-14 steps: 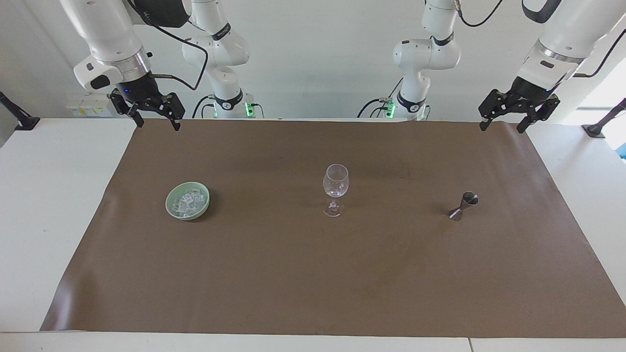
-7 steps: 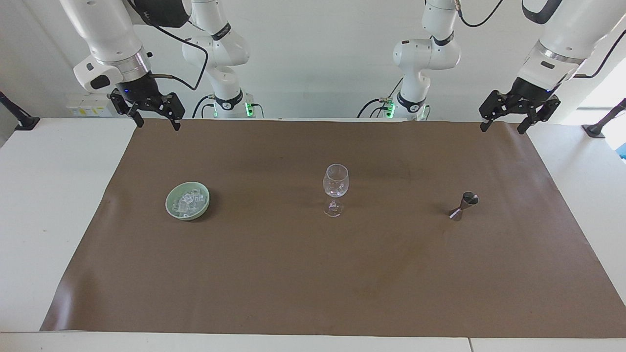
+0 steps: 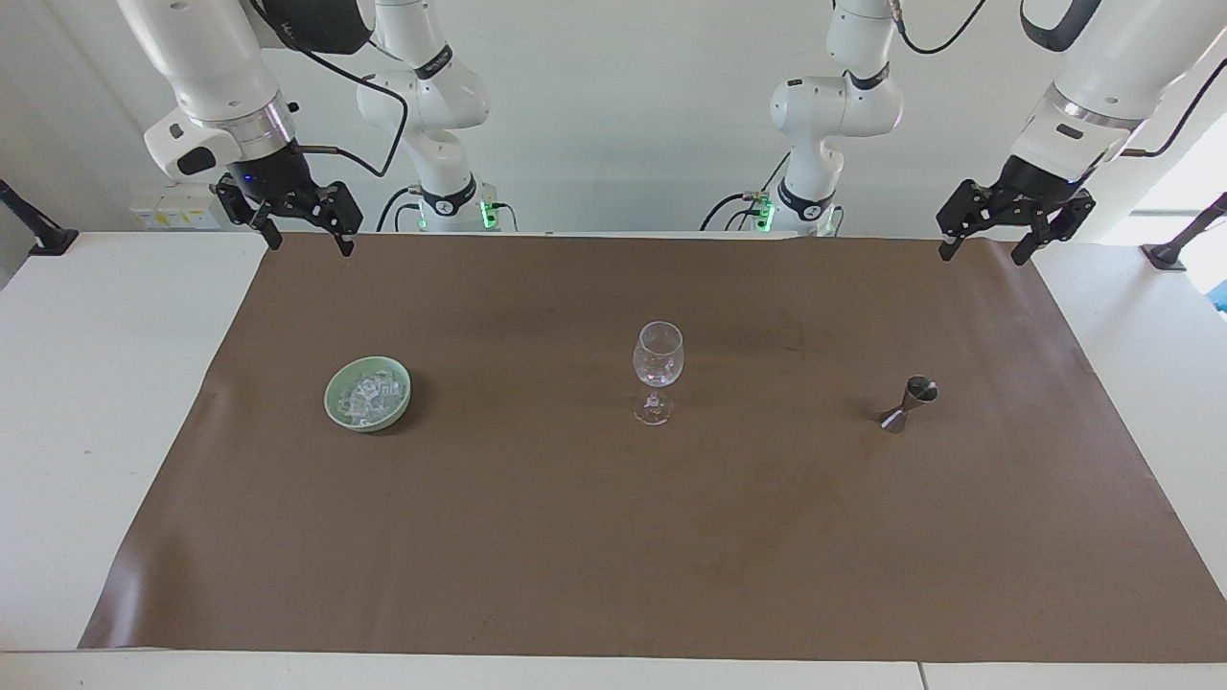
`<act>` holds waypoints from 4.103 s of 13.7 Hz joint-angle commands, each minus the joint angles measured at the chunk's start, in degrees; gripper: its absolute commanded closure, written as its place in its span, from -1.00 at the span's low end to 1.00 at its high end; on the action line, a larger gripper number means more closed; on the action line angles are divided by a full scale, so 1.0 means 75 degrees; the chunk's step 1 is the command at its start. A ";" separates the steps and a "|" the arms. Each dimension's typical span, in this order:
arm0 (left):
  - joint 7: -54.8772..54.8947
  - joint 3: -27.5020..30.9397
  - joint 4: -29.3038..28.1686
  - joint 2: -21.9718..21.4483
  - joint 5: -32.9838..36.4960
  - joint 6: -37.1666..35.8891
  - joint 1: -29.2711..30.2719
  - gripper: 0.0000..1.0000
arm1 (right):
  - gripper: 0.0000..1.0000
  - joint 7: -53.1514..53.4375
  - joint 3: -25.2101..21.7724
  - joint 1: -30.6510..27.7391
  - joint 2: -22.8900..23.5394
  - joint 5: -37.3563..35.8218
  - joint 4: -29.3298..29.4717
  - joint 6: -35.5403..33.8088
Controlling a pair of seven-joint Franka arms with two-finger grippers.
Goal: Pour wine and add ice with both arms
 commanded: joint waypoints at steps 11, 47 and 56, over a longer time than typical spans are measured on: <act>0.0040 -0.0012 -0.0345 -0.0276 0.0014 0.0443 0.0029 -1.00 | -1.00 -0.0214 0.0015 -0.0041 -0.0178 0.0001 -0.0179 -0.0018; -0.2771 0.0375 0.1624 0.2536 -0.1545 -0.0565 0.0451 -1.00 | -1.00 -0.0214 0.0015 -0.0041 -0.0178 0.0001 -0.0179 -0.0018; -0.4400 0.0375 0.1366 0.2957 -0.2903 -0.0436 0.1212 -1.00 | -1.00 -0.0214 0.0026 -0.0041 -0.0178 0.0001 -0.0179 -0.0018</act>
